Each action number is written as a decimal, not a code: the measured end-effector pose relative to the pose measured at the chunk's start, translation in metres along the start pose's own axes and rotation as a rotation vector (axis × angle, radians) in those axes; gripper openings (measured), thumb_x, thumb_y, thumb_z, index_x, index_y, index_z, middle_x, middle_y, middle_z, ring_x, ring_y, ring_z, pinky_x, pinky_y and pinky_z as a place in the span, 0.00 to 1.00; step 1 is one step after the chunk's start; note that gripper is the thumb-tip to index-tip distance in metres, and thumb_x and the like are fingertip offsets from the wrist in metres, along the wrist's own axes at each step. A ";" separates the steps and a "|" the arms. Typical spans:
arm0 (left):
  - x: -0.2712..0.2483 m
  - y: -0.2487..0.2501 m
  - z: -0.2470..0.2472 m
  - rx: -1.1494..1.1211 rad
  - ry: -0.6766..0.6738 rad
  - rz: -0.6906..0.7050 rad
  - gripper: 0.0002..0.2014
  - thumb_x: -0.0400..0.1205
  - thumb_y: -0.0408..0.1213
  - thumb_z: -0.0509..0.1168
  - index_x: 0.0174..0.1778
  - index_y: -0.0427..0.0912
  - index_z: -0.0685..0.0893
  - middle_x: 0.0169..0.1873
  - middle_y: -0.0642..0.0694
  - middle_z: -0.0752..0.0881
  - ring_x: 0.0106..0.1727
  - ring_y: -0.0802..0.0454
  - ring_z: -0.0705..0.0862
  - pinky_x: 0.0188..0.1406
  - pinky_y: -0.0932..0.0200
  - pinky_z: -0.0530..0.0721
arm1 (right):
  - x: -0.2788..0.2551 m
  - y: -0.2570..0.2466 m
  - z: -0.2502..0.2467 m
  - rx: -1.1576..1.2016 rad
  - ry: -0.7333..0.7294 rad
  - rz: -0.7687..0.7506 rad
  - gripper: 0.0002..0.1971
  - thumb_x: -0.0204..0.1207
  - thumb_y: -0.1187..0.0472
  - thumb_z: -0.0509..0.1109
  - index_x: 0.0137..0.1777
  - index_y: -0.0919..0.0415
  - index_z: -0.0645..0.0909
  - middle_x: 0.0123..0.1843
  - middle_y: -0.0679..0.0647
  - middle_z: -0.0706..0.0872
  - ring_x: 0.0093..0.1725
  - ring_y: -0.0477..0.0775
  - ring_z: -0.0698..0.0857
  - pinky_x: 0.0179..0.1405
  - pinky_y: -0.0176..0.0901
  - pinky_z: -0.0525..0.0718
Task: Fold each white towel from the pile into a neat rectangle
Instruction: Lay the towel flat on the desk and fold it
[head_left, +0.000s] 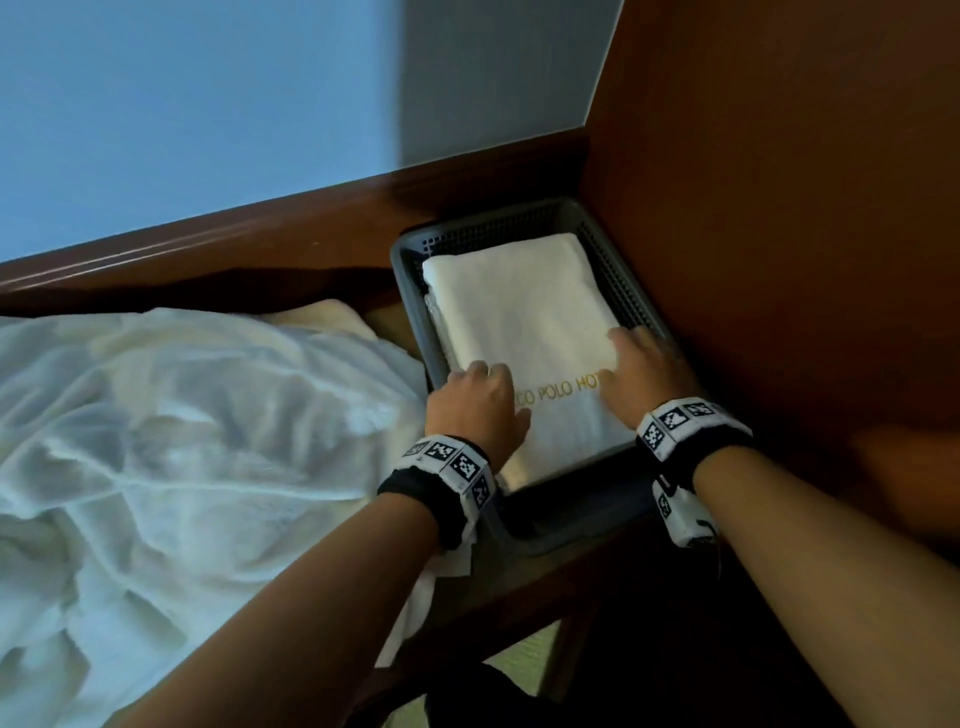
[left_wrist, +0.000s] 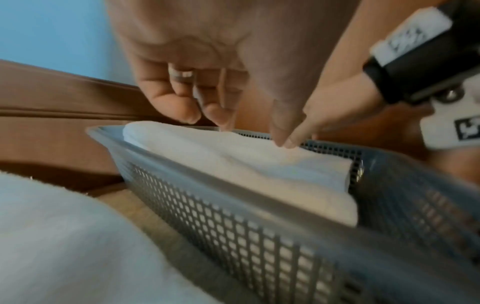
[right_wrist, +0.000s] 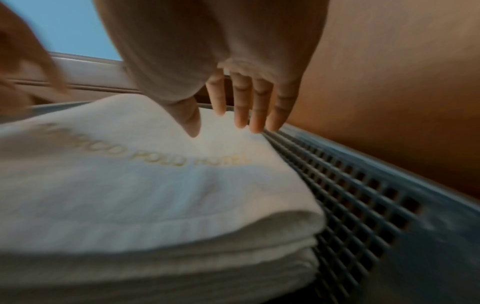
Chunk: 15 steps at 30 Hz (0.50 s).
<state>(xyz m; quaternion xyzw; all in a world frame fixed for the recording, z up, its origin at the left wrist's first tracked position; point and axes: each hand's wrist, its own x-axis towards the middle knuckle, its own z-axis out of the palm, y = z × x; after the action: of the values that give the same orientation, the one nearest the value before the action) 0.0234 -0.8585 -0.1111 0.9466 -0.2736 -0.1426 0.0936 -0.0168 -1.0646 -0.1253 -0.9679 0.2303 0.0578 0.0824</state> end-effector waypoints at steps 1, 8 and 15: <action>0.001 -0.002 0.004 0.106 0.018 0.094 0.24 0.82 0.59 0.65 0.63 0.43 0.78 0.62 0.42 0.79 0.65 0.38 0.78 0.53 0.46 0.79 | -0.006 -0.010 0.002 -0.066 -0.052 -0.066 0.19 0.78 0.53 0.68 0.67 0.58 0.76 0.66 0.61 0.79 0.64 0.67 0.78 0.58 0.58 0.82; 0.011 -0.010 0.052 0.310 -0.272 0.207 0.46 0.78 0.75 0.53 0.87 0.49 0.57 0.87 0.41 0.53 0.88 0.38 0.49 0.83 0.32 0.52 | -0.017 0.001 0.040 -0.222 -0.456 0.044 0.49 0.73 0.25 0.61 0.86 0.49 0.47 0.88 0.58 0.45 0.83 0.73 0.54 0.76 0.70 0.67; 0.006 -0.020 0.026 0.249 -0.166 0.225 0.28 0.83 0.62 0.58 0.75 0.49 0.76 0.75 0.43 0.74 0.80 0.41 0.68 0.79 0.34 0.61 | -0.011 0.007 0.028 -0.209 -0.548 0.009 0.45 0.78 0.34 0.64 0.87 0.53 0.49 0.88 0.58 0.48 0.84 0.70 0.57 0.78 0.63 0.67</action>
<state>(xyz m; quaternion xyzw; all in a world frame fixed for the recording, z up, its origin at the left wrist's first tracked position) 0.0297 -0.8478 -0.1422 0.8992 -0.4002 -0.1740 -0.0318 -0.0320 -1.0607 -0.1516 -0.9185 0.1963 0.3408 0.0410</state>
